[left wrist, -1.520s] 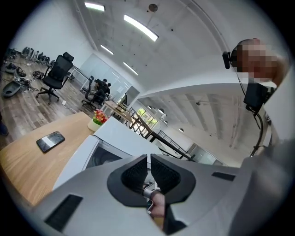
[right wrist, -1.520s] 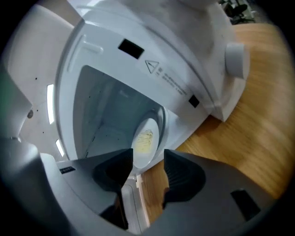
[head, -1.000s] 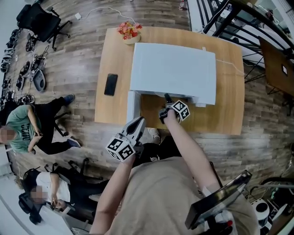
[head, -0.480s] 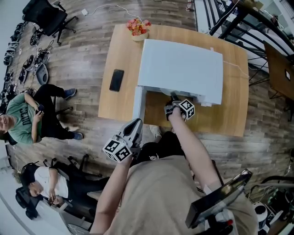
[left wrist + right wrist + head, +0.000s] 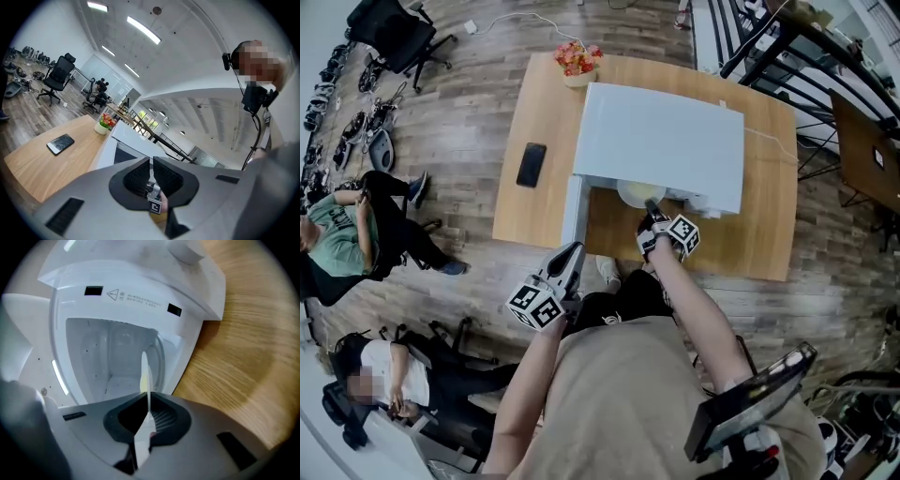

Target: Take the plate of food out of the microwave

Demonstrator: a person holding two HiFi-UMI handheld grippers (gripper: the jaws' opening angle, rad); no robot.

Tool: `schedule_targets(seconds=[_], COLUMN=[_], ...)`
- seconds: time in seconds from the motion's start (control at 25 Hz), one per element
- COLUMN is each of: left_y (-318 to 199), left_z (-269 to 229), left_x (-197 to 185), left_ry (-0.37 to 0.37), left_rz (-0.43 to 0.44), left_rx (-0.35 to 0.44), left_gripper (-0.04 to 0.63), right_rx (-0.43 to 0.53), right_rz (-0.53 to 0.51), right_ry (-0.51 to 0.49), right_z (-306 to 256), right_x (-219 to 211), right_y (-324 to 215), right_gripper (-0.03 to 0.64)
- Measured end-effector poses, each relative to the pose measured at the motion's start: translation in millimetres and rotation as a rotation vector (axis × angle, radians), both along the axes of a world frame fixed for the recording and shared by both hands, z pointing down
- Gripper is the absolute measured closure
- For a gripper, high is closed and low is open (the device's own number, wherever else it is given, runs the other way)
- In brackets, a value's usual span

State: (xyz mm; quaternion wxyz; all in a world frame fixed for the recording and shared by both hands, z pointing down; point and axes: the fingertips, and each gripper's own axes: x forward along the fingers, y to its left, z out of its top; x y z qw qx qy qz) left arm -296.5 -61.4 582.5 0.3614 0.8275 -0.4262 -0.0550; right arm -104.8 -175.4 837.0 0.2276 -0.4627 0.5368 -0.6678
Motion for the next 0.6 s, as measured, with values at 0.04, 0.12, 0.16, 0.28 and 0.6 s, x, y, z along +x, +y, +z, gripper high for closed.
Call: schedule_targets(seconds=[0.04,0.12,0.16,0.28,0.6], left_y=[-0.2,-0.4,0.1,0.8,-0.9], left_z=[-1.3,-4.3,-5.3,-5.5,-27.9], left_x=[0.2,1.4,2.0,2.0,9.6], left_ry=[0.002,0.006,0.006,-0.006,-0.012], left_rz=[-0.005,-0.019,-0.028,-0.058,-0.185], left_rx=[0.002,0.003,0.002,-0.005,0.000], left_gripper=[0.589,0.589,0.589,0.589,0.589], right_rx=[0.006,0.018,0.023,0.039,0.066], right_rz=[-0.021,-0.082,-0.120,-0.225,-0.432], right_ry=[-0.001,0.002,0.005,0.003,-0.092], right_z=[-4.9,-16.2,-22.9,-45.4,-114.4], right_x=[1.3,3.7,5.1,10.2,21.1], right_y=[5.6,17.6,24.1,42.1,86.2], right_gripper=[0.597,0.597,0.597,0.597,0.597])
